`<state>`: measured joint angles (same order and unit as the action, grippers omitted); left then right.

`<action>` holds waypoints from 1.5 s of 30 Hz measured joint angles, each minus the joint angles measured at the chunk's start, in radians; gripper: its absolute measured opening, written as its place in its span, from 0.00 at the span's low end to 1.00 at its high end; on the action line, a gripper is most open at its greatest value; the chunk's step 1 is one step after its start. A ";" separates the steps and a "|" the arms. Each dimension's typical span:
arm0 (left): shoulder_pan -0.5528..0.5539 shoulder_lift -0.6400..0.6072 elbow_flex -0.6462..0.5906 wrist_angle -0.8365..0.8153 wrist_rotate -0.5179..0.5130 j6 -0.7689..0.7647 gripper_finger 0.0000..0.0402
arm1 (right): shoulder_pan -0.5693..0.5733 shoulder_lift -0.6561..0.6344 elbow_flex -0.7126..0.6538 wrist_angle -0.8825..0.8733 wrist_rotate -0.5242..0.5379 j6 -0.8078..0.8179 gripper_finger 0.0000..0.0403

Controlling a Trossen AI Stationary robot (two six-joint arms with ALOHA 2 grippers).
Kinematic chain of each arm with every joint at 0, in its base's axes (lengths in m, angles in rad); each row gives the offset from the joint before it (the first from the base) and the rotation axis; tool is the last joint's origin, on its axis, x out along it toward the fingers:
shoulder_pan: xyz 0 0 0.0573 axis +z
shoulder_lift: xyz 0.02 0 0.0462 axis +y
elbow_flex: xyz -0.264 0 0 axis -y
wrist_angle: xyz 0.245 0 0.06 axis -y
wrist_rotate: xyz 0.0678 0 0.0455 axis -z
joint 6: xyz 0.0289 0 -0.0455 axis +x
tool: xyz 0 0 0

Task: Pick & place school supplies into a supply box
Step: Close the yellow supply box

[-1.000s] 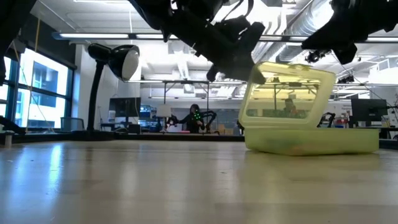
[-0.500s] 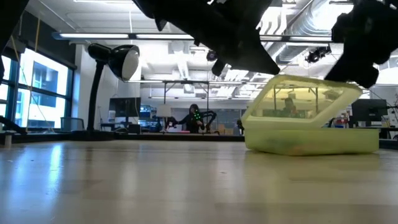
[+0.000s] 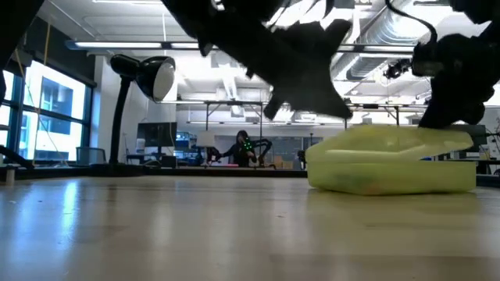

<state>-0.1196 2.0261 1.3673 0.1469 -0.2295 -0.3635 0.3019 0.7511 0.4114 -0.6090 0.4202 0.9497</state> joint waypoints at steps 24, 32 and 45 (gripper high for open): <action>0.000 0.077 0.005 -0.069 -0.006 -0.162 0.05 | 0.000 0.284 0.005 0.074 -0.051 0.036 0.00; 0.001 0.071 0.033 0.063 -0.009 -0.071 0.05 | 0.002 0.295 -0.002 0.214 -0.060 0.041 0.00; -0.054 0.098 0.130 0.051 0.093 -0.075 0.05 | 0.015 0.417 0.003 0.300 -0.008 0.013 0.00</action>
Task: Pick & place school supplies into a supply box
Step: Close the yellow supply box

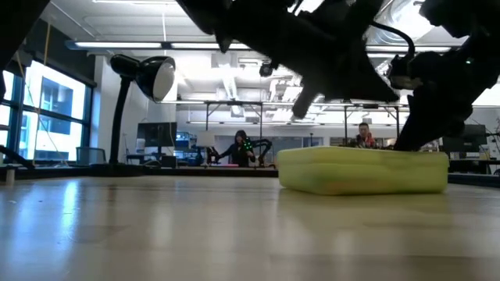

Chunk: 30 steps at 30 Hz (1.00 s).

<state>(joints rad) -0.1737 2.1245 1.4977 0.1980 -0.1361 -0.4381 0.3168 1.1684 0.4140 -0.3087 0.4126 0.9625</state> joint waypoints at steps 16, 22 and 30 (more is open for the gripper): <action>-0.084 0.161 0.134 -0.015 -0.241 -0.100 0.05 | -0.002 0.006 -0.004 0.105 -0.017 -0.021 0.00; -0.090 0.214 0.180 -0.038 -0.370 -0.180 0.05 | -0.002 0.006 -0.004 0.119 -0.009 -0.020 0.00; -0.105 0.219 0.325 -0.409 -0.500 -0.277 0.03 | -0.002 0.005 -0.003 0.123 -0.002 -0.023 0.00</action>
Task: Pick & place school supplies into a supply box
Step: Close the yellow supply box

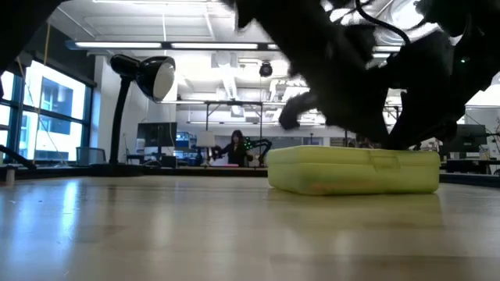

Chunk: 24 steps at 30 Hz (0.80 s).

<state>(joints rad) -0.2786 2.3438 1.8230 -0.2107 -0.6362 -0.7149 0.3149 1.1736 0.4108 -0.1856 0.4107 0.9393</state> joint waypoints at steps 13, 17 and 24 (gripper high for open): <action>-0.041 -0.001 0.191 -0.259 0.102 -0.006 0.02 | 0.000 0.000 -0.001 0.023 0.001 -0.001 0.00; -0.038 0.029 0.190 -0.295 0.064 -0.023 0.02 | 0.000 0.000 -0.001 0.044 0.001 0.000 0.00; -0.036 0.069 0.193 -0.296 0.077 -0.003 0.02 | 0.000 0.000 -0.001 0.057 0.001 0.001 0.00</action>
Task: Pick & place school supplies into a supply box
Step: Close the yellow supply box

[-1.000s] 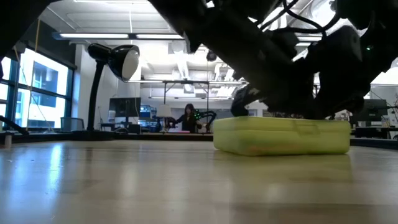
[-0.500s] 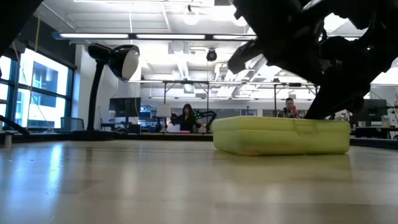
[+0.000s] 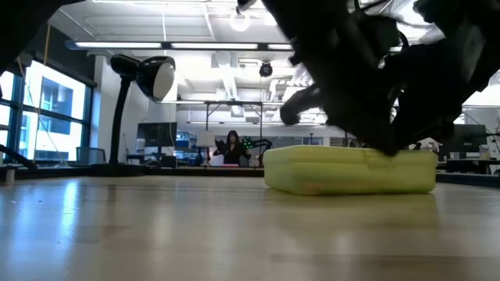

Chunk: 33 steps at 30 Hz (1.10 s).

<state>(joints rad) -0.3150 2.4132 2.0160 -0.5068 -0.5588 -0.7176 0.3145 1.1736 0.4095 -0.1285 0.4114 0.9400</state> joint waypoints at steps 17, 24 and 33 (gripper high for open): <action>-0.007 0.006 -0.002 -0.114 -0.046 -0.026 0.02 | 0.000 0.001 -0.001 0.093 -0.079 0.001 0.00; -0.006 0.006 -0.003 -0.208 -0.047 -0.091 0.02 | 0.000 0.001 -0.001 0.101 -0.114 -0.023 0.00; -0.006 0.006 -0.003 -0.199 -0.076 -0.096 0.02 | 0.014 0.000 -0.001 0.125 -0.139 -0.051 0.00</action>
<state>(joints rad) -0.3210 2.4191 2.0132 -0.7062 -0.6350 -0.8135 0.3288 1.1740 0.4088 -0.0039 0.2720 0.8893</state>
